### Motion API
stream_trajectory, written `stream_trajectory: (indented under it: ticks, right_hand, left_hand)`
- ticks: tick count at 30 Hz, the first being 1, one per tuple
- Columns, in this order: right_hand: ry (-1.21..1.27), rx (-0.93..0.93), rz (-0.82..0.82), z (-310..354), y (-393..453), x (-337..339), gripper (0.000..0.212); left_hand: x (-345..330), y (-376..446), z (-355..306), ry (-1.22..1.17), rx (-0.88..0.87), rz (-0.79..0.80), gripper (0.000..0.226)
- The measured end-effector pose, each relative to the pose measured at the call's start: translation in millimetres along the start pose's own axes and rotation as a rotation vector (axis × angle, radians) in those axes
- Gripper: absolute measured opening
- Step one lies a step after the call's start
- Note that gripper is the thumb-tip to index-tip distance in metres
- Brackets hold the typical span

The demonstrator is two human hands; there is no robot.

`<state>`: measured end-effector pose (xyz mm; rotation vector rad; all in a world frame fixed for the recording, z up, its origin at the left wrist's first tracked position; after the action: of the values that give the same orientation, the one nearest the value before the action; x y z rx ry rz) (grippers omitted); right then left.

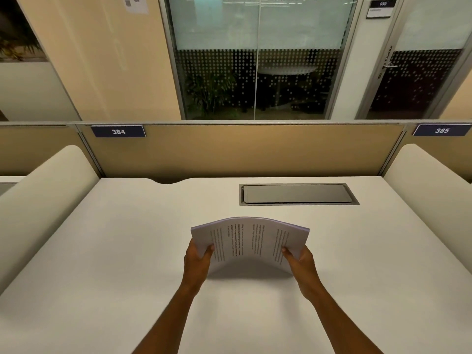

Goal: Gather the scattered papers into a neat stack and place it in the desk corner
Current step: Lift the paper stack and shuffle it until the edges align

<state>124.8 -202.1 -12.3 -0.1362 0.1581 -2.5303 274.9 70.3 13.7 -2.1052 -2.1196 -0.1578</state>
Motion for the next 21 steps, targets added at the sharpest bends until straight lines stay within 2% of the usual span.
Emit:
stream_trajectory:
  ticks: [5,8,12,16,21]
  right_hand:
    - [-0.045,-0.008,0.008,5.2,8.5,-1.1,0.04]
    - [-0.052,0.019,0.034,20.5,17.4,1.0,0.032]
    - [-0.039,0.06,0.058,48.0,32.9,7.2,0.025]
    - [-0.005,0.079,0.06,73.9,50.8,17.4,0.033]
    - [-0.21,0.158,0.061,92.1,64.2,21.2,0.027]
  left_hand:
    - [-6.5,4.6,-7.9,0.039,-0.018,0.048,0.04]
    - [-10.4,14.6,-27.2,0.087,-0.088,0.112,0.035]
    - [-15.4,36.3,-70.0,0.175,-0.223,0.201,0.031]
    - [-17.7,60.6,-123.5,0.306,-0.389,0.261,0.026]
    - [-31.1,73.6,-194.0,0.448,-0.576,0.349,0.019]
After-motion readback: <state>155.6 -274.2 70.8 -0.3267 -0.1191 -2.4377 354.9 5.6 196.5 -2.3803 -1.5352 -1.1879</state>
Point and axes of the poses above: each hand's wrist, its own y-axis towards the middle knuckle, its own x-axis out of the back of the hand, z = x × y, the point moved 10 cm from there along y, towards the middle knuckle, and after that the axes turned 14 degrees about -z, right-handed, at the moved point
